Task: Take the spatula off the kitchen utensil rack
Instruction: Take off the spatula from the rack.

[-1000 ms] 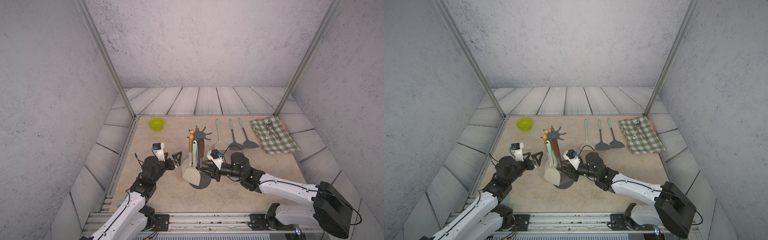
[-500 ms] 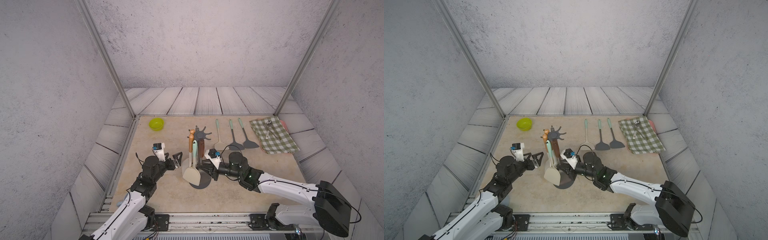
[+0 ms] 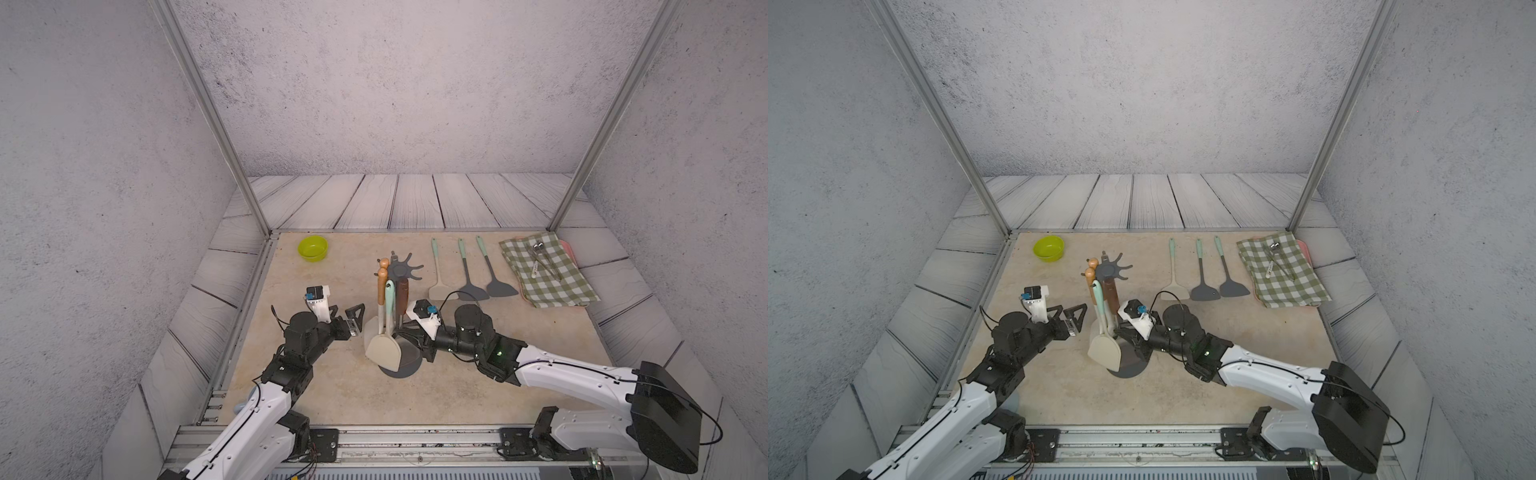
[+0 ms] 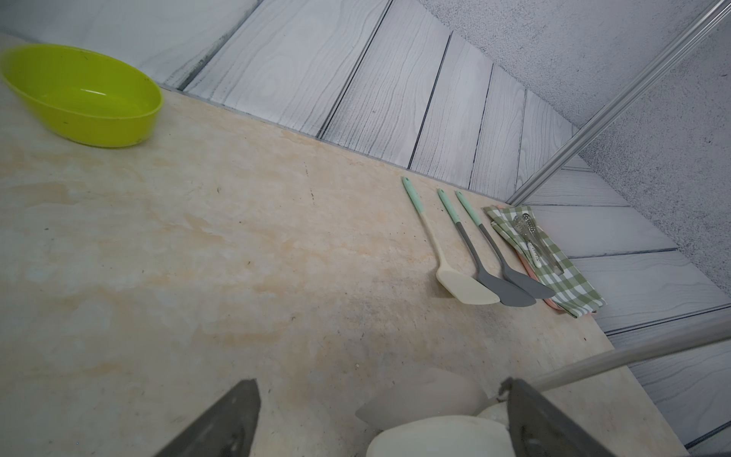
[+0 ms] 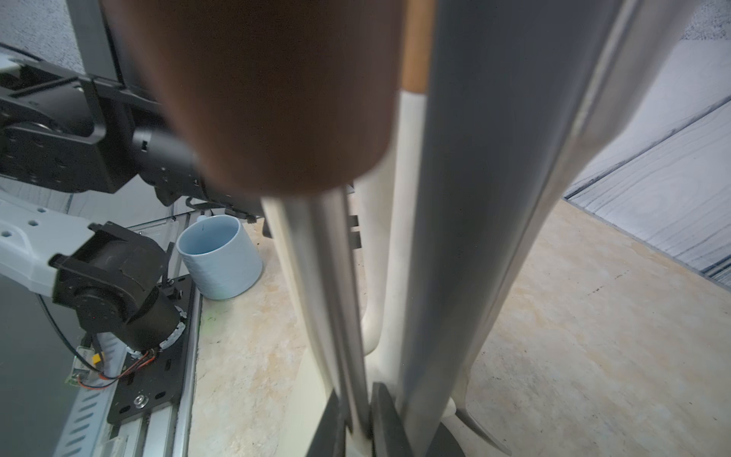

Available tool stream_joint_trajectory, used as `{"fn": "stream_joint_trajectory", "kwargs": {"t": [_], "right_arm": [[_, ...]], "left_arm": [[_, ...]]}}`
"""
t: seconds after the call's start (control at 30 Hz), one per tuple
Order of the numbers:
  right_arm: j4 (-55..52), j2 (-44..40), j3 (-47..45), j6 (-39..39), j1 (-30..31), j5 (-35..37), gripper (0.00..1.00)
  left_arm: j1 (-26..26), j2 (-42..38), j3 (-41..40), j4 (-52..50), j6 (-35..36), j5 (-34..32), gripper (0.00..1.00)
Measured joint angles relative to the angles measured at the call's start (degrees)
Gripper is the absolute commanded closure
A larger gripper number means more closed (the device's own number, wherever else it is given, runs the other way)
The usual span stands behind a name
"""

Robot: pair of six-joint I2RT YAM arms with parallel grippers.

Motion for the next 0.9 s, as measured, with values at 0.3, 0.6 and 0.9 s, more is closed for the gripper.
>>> {"fn": "stream_joint_trajectory", "kwargs": {"t": [0.3, 0.6, 0.9], "right_arm": [[-1.60, -1.05, 0.02, -1.29, 0.66, 1.16, 0.97], [-3.93, -2.93, -0.15, -2.27, 1.29, 2.75, 1.00], [-5.14, -6.38, -1.70, -3.28, 1.92, 4.61, 1.00]], "left_arm": [[0.00, 0.00, 0.00, 0.00, 0.00, 0.02, 0.01], [0.00, -0.57, 0.00, -0.02, 0.00, 0.07, 0.01], [-0.02, -4.85, 0.00, -0.07, 0.00, 1.07, 0.01]]}}
